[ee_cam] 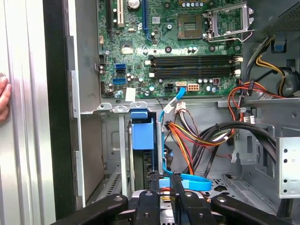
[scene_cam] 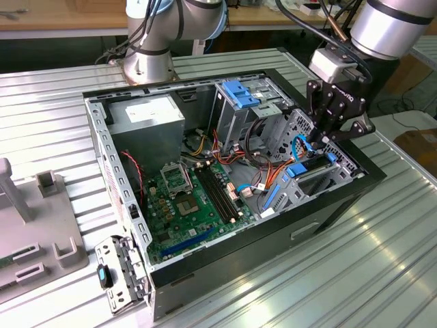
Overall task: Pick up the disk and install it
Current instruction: 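Insert the second disk wire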
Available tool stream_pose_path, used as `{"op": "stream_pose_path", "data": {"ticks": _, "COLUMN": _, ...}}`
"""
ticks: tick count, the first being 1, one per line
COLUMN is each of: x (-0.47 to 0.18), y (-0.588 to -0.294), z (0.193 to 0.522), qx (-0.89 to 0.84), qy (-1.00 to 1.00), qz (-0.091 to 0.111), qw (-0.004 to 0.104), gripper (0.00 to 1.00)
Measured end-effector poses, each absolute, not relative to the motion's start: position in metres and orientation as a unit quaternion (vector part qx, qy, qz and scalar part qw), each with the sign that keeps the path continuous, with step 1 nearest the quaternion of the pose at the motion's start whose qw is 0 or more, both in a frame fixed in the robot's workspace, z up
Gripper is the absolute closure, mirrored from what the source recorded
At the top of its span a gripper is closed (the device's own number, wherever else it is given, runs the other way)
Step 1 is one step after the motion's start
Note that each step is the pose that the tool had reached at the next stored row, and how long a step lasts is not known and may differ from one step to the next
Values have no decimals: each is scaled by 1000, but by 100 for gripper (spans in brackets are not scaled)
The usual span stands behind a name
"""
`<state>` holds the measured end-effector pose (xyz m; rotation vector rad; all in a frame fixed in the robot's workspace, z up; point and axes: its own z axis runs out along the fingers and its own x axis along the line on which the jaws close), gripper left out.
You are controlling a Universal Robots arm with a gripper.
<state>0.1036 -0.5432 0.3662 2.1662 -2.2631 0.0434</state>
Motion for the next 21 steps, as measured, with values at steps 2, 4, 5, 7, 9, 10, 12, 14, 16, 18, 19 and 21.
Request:
{"op": "stream_pose_path", "data": {"ticks": 2, "x": 104, "y": -551, "z": 366, "qx": 691, "qy": -722, "qz": 14, "qw": 4, "gripper": 76}}
{"op": "stream_pose_path", "data": {"ticks": 4, "x": 104, "y": -555, "z": 366, "qx": 691, "qy": -722, "qz": 14, "qw": 4, "gripper": 76}}
{"op": "stream_pose_path", "data": {"ticks": 5, "x": 104, "y": -555, "z": 366, "qx": 691, "qy": -722, "qz": 14, "qw": 4, "gripper": 76}}
{"op": "stream_pose_path", "data": {"ticks": 7, "x": 104, "y": -555, "z": 366, "qx": 691, "qy": -722, "qz": 14, "qw": 4, "gripper": 76}}
{"op": "stream_pose_path", "data": {"ticks": 9, "x": 104, "y": -555, "z": 366, "qx": 691, "qy": -722, "qz": 14, "qw": 4, "gripper": 76}}
{"op": "stream_pose_path", "data": {"ticks": 10, "x": 104, "y": -555, "z": 366, "qx": 691, "qy": -722, "qz": 14, "qw": 4, "gripper": 76}}
{"op": "stream_pose_path", "data": {"ticks": 12, "x": 104, "y": -555, "z": 366, "qx": 691, "qy": -722, "qz": 14, "qw": 4, "gripper": 76}}
{"op": "stream_pose_path", "data": {"ticks": 14, "x": 104, "y": -556, "z": 366, "qx": 691, "qy": -722, "qz": 14, "qw": 4, "gripper": 76}}
{"op": "stream_pose_path", "data": {"ticks": 16, "x": 104, "y": -557, "z": 366, "qx": 691, "qy": -722, "qz": 14, "qw": 4, "gripper": 76}}
{"op": "stream_pose_path", "data": {"ticks": 18, "x": 104, "y": -558, "z": 365, "qx": 691, "qy": -722, "qz": 14, "qw": 4, "gripper": 76}}
{"op": "stream_pose_path", "data": {"ticks": 19, "x": 104, "y": -559, "z": 365, "qx": 691, "qy": -722, "qz": 14, "qw": 4, "gripper": 76}}
{"op": "stream_pose_path", "data": {"ticks": 21, "x": 104, "y": -560, "z": 365, "qx": 691, "qy": -722, "qz": 14, "qw": 4, "gripper": 76}}
